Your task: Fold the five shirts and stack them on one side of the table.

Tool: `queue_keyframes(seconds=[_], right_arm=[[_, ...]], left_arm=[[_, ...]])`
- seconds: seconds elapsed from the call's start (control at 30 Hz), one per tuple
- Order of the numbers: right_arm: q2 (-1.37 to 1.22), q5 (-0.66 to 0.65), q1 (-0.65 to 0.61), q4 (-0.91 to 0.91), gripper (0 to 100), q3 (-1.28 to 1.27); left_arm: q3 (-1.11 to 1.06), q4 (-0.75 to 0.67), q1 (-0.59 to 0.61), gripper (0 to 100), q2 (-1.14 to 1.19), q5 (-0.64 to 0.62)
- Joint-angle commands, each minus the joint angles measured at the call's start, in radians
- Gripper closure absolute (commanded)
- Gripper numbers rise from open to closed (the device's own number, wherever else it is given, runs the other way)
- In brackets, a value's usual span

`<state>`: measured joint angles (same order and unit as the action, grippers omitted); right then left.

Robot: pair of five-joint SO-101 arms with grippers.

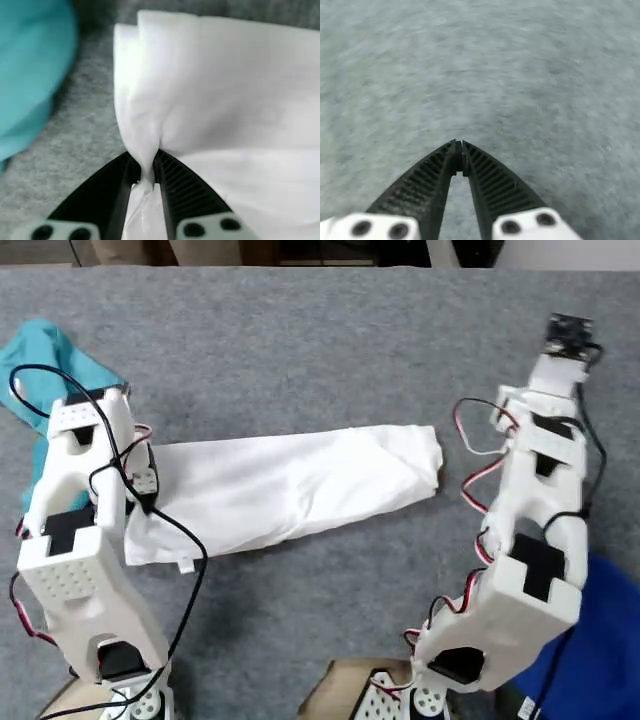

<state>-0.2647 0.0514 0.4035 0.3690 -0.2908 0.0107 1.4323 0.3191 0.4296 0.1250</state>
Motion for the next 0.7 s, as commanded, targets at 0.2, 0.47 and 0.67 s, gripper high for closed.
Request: queue_keyframes(seconds=[0.2,0.47,0.67], right_arm=[[-0.001,0.037,0.042,-0.034,98.3,0.062],[-0.054,0.037,0.041,-0.025,98.5,0.111],[-0.054,0.037,0.041,-0.025,98.5,0.111]], left_arm=[[0.528,0.327,0.02,98,-0.005,0.005],[0.606,0.327,-0.292,98,-0.004,0.0],[0.638,0.327,-0.574,98,0.002,0.0]])
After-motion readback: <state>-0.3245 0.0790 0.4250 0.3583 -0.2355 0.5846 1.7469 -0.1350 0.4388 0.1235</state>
